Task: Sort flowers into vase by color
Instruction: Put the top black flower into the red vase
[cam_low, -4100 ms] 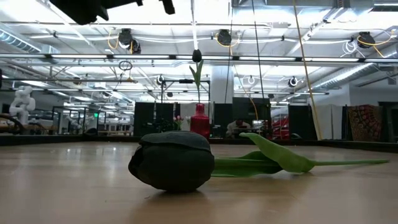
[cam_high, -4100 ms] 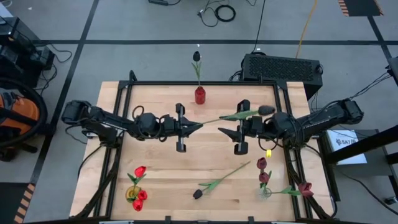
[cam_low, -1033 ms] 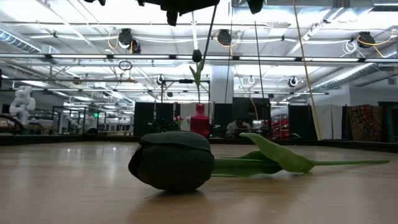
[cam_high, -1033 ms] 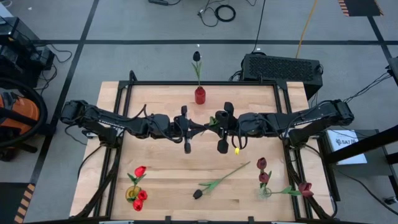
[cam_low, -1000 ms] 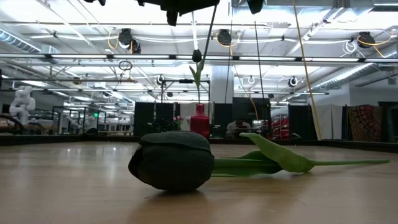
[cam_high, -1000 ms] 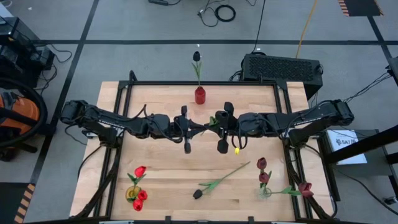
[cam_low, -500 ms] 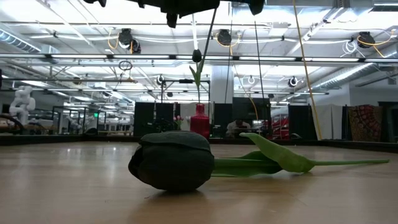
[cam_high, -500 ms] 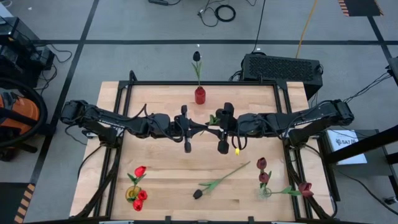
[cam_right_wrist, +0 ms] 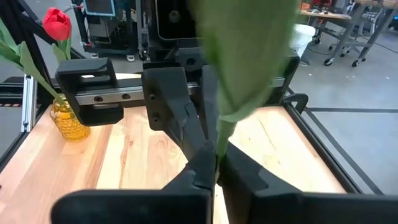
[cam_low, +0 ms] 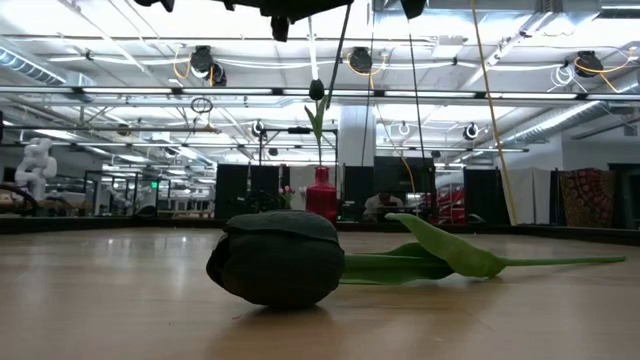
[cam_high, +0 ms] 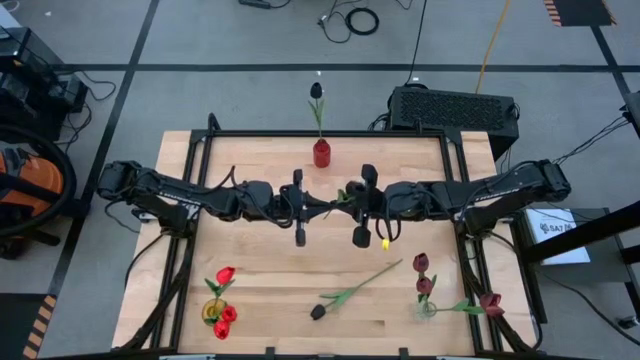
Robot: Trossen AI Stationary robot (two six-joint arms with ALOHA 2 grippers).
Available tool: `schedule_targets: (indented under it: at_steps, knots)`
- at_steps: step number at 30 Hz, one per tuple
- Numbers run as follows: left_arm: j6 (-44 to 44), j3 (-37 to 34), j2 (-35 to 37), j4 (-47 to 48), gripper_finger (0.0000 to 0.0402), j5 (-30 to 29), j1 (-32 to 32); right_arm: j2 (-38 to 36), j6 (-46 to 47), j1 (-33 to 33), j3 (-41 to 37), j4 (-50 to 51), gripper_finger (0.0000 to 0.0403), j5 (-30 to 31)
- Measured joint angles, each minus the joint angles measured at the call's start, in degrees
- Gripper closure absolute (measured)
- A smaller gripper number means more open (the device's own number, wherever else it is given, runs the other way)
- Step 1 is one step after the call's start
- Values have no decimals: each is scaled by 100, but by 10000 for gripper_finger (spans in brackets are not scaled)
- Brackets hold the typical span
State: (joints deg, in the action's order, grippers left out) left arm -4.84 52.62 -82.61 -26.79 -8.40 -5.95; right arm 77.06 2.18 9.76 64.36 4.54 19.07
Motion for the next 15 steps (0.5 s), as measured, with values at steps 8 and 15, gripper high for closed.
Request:
schedule_targets:
  at_steps: [8,15]
  knots:
    - [297,0,0,-2,365,-121,30,0,8,-2,0,9,398,40]
    - [299,0,2,-20,284,-38,30,4,32,-2,0,70,400,18]
